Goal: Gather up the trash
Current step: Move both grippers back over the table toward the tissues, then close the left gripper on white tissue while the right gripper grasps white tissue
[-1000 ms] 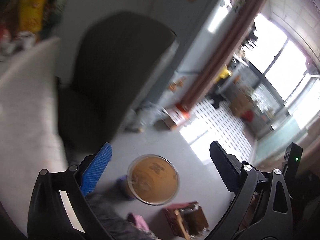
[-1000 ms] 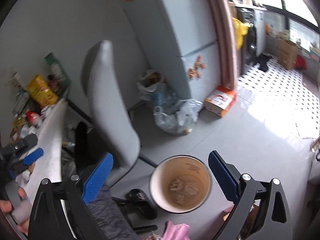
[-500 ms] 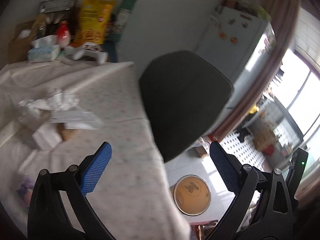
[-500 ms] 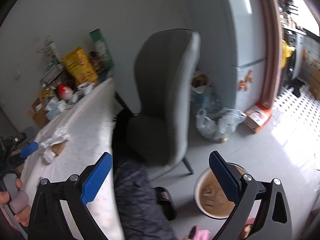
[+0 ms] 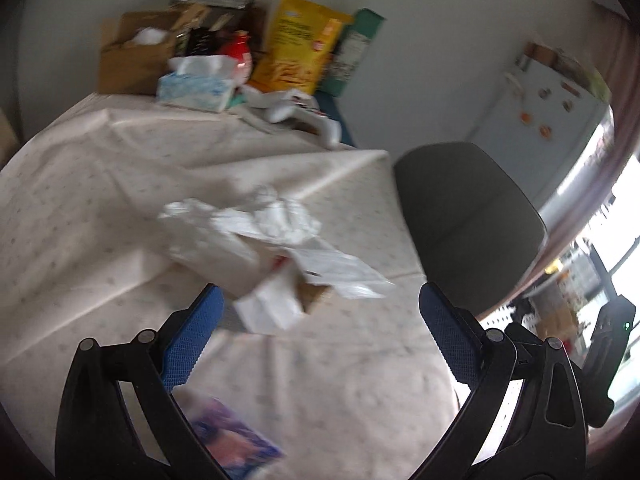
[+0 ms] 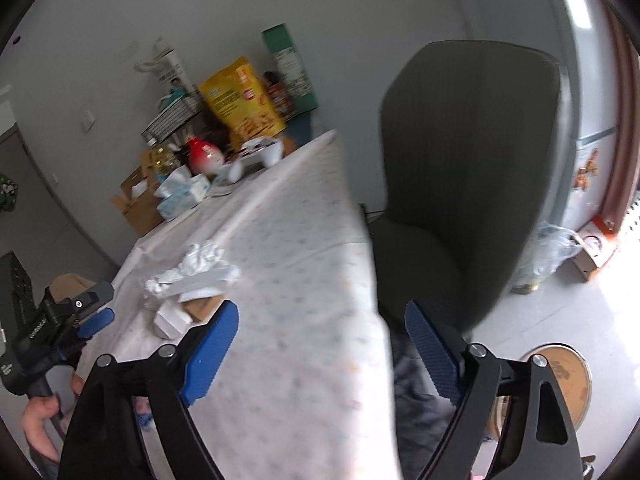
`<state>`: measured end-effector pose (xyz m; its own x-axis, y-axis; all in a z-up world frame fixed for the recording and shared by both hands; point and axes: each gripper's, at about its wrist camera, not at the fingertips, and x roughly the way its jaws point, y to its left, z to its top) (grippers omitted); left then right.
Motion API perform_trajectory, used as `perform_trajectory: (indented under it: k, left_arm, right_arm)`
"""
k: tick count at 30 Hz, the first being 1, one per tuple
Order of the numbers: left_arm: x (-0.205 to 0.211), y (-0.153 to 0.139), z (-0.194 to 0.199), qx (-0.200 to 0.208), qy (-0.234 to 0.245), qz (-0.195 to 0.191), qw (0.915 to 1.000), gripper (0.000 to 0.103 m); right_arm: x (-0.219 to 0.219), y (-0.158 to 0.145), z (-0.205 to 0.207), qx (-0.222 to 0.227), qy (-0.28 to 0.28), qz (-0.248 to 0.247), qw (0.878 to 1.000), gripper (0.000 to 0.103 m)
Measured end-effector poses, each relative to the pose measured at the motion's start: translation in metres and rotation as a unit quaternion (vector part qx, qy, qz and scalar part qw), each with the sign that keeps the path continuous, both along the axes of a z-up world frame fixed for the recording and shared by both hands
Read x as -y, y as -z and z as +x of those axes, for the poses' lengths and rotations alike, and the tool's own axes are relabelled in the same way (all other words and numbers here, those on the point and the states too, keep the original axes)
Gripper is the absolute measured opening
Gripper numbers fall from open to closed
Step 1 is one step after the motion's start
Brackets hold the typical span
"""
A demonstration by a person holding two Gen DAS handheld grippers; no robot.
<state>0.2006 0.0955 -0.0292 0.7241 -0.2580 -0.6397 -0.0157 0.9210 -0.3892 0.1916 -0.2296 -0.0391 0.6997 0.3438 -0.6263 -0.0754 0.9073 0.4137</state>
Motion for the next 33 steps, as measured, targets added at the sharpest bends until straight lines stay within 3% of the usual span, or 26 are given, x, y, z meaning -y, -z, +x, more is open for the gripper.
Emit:
perform_trajectory:
  k: [14,23,26,27,28,29,33]
  left_arm:
    - [-0.091,0.009,0.053,-0.022,-0.081,-0.028,0.9961,0.097]
    - [-0.111,0.055,0.081,-0.060,-0.110,-0.067,0.9898,0.079]
    - [-0.111,0.069,0.086,-0.074,-0.105,-0.083,0.9881,0.060]
    - [-0.111,0.073,0.087,-0.080,-0.100,-0.094,0.9874,0.033]
    - [-0.111,0.076,0.087,-0.088,-0.099,-0.102,0.9859,0.003]
    - [-0.113,0.075,0.085,-0.092,-0.104,-0.107,0.9845,0.004]
    - [-0.110,0.050,0.066,-0.059,-0.106,-0.084,0.9890,0.004]
  right_arm:
    - [-0.073,0.005,0.063,-0.023,-0.064,0.037,0.997,0.076]
    - [-0.105,0.030,0.086,-0.060,-0.092,0.023,0.994,0.073]
    - [-0.113,0.040,0.090,-0.076,-0.102,0.027,0.992,0.072]
    - [-0.116,0.045,0.092,-0.083,-0.107,0.027,0.990,0.052]
    - [-0.118,0.049,0.093,-0.094,-0.114,0.029,0.989,0.013]
    - [-0.119,0.050,0.093,-0.097,-0.120,0.037,0.987,0.005]
    - [-0.117,0.036,0.078,-0.061,-0.123,0.040,0.990,0.003]
